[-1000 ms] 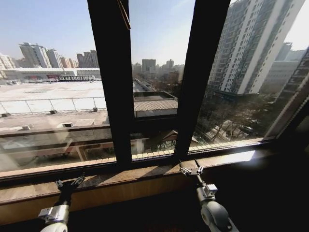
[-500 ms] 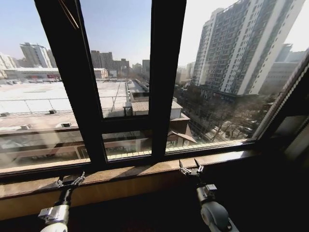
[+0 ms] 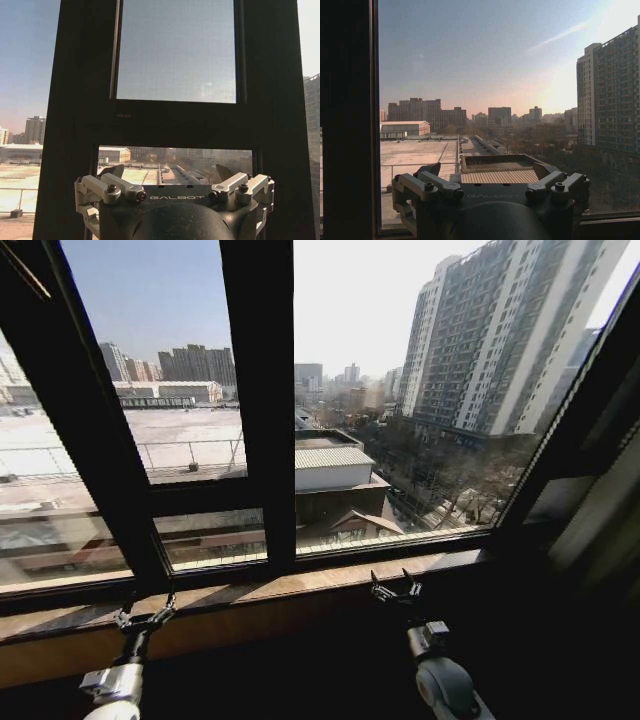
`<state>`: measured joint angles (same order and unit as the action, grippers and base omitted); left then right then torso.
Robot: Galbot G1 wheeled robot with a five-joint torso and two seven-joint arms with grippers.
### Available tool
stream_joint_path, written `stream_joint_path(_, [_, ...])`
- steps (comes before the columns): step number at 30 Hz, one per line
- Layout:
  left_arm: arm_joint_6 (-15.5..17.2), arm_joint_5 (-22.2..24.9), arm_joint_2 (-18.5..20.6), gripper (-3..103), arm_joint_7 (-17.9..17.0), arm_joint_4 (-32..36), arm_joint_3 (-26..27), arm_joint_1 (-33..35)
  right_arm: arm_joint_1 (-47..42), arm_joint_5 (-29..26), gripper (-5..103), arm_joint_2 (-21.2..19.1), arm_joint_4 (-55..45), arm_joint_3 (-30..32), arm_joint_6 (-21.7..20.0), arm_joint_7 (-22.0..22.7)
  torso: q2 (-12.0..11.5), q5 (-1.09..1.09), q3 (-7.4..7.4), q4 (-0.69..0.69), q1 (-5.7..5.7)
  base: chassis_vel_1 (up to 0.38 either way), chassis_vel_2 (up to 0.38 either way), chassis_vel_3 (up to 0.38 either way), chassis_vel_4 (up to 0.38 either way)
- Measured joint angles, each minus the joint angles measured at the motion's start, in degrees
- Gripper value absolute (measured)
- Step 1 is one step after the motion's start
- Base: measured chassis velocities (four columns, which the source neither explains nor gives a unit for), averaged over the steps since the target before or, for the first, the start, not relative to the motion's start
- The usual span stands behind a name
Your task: Open the curtains by pulling them apart, changing their state from closed to fully open.
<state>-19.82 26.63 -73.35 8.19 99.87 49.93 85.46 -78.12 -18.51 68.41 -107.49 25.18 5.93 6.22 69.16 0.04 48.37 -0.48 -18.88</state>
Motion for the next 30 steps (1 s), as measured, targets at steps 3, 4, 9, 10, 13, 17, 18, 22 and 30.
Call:
stream_joint_path(3, [0.0, 0.0, 0.0, 100, 0.0, 0.0, 0.0, 0.0, 0.0, 0.0, 100, 0.0, 0.0, 0.0, 0.0, 0.0, 0.0, -0.02, -0.01, 0.00, 0.01, -0.044, -0.113, 0.088, 0.077])
stream_joint_path(4, [0.0, 0.0, 0.0, 100, 0.0, 0.0, 0.0, 0.0, 0.0, 0.0, 100, 0.0, 0.0, 0.0, 0.0, 0.0, 0.0, -0.05, -0.01, -0.01, 0.01, 0.010, -0.070, -0.019, 0.041])
stream_joint_path(9, [0.0, 0.0, 0.0, 100, -0.1, 0.0, 0.0, 0.0, 0.0, 0.0, 100, 0.0, 0.0, 0.0, 0.0, 0.0, 0.0, -0.10, 0.00, 0.03, 0.00, 0.033, -0.047, -0.050, 0.026])
stream_joint_path(10, [0.0, 0.0, 0.0, 100, -0.1, 0.0, 0.0, 0.0, 0.0, 0.0, 100, 0.0, 0.0, 0.0, 0.0, 0.0, 0.0, -0.08, 0.00, 0.03, 0.00, 0.111, -0.020, -0.111, 0.040])
stream_joint_path(13, [0.0, 0.0, 0.0, 100, -0.1, 0.0, 0.0, 0.0, 0.0, 0.0, 100, 0.0, 0.0, 0.0, 0.0, 0.0, 0.0, -0.07, 0.00, 0.02, -0.01, 0.098, -0.062, -0.106, 0.081])
stream_joint_path(17, [0.0, 0.0, 0.0, 100, -0.1, 0.0, 0.0, 0.0, 0.0, 0.0, 100, 0.0, 0.0, 0.0, 0.0, 0.0, 0.0, -0.04, 0.00, 0.01, -0.01, 0.102, -0.203, -0.119, 0.217])
stream_joint_path(18, [0.0, 0.0, 0.0, 100, -0.1, 0.0, 0.0, 0.0, 0.0, 0.0, 100, 0.0, 0.0, 0.0, 0.0, 0.0, 0.0, -0.04, 0.01, 0.01, -0.01, 0.144, -0.275, -0.163, 0.308])
stream_joint_path(22, [0.0, 0.0, 0.0, 100, -0.1, 0.0, 0.0, 0.0, 0.0, 0.0, 100, 0.0, 0.0, 0.0, 0.0, 0.0, 0.0, -0.06, 0.00, 0.01, 0.00, 0.178, -0.309, -0.177, 0.353])
stream_joint_path(30, [0.0, 0.0, 0.0, 100, -0.1, 0.0, 0.0, 0.0, 0.0, 0.0, 100, 0.0, 0.0, 0.0, 0.0, 0.0, 0.0, -0.07, -0.01, 0.01, 0.03, 0.252, -0.368, -0.256, 0.380])
